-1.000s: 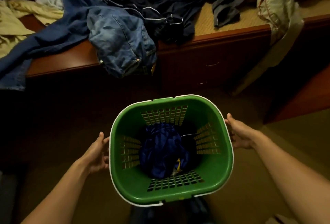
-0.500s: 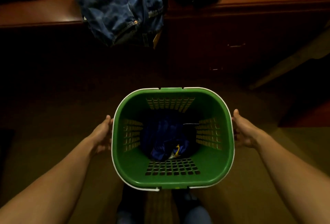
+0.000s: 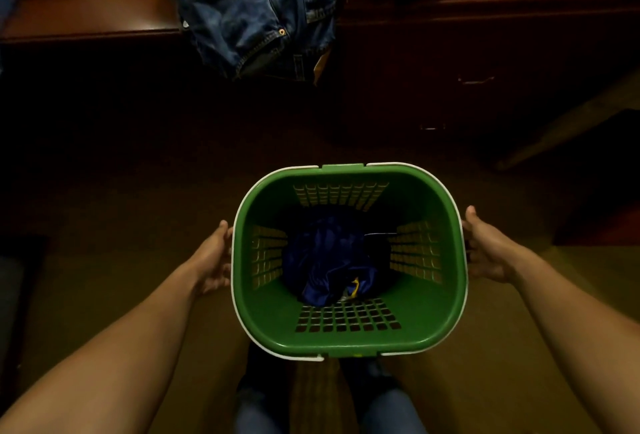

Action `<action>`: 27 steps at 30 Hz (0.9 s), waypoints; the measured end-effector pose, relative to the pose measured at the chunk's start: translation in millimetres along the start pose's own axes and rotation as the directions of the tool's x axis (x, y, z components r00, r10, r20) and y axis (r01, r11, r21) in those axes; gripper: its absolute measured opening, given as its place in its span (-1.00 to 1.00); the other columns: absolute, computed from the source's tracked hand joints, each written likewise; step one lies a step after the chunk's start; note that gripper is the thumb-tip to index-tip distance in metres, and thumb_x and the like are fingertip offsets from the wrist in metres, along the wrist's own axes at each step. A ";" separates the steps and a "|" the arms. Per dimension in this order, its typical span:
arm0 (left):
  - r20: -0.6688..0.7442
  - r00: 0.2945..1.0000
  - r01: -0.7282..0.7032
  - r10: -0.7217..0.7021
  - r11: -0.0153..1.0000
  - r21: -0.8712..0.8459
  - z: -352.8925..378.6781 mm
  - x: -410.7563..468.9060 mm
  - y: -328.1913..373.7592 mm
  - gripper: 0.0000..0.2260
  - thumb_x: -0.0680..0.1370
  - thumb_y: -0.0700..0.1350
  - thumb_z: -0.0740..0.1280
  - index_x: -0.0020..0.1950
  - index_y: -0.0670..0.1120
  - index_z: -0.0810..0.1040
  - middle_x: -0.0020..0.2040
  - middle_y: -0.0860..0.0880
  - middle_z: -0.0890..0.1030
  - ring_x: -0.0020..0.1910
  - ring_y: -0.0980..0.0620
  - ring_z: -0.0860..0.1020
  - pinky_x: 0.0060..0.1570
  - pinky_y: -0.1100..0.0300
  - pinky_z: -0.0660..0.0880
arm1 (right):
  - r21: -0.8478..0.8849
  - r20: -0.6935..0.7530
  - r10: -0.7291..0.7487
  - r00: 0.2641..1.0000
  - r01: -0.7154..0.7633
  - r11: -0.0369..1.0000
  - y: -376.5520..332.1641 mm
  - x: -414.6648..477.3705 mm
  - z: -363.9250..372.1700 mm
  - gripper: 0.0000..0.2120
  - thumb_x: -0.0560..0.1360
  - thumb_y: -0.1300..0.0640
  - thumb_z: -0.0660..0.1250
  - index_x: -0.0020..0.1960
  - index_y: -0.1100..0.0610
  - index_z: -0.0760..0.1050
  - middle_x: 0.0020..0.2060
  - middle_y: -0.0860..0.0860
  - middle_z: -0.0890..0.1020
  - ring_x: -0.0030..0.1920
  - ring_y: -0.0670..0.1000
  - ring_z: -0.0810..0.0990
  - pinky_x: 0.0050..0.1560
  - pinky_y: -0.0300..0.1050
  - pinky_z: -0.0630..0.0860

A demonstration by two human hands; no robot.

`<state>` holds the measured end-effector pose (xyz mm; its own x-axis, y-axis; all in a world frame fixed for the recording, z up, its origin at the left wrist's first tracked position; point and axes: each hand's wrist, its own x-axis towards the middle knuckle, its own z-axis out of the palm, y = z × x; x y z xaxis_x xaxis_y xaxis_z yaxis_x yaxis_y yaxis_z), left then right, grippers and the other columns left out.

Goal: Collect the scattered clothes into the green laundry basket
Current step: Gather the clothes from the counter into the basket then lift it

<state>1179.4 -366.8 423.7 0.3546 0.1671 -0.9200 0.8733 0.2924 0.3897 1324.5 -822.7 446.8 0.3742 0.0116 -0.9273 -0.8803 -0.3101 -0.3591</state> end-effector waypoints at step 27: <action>-0.054 0.643 -0.522 0.764 0.489 0.699 -39.9 -262.0 36.0 -0.43 0.63 0.22 0.22 0.60 0.30 0.08 0.65 0.14 -0.07 0.63 0.01 -0.05 0.52 -0.26 0.17 | -0.690 0.247 -0.748 0.617 0.654 0.312 -53.2 -269.2 275.3 -0.21 0.59 -0.30 0.17 0.64 -0.08 -0.15 0.63 -0.10 -0.02 0.61 -0.13 -0.12 0.61 0.05 -0.01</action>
<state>1104.6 -362.5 680.4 0.8772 0.3820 -0.2909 0.4750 -0.6022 0.6416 1190.3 -547.6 686.3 0.8169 0.4735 -0.3294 0.1715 -0.7446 -0.6451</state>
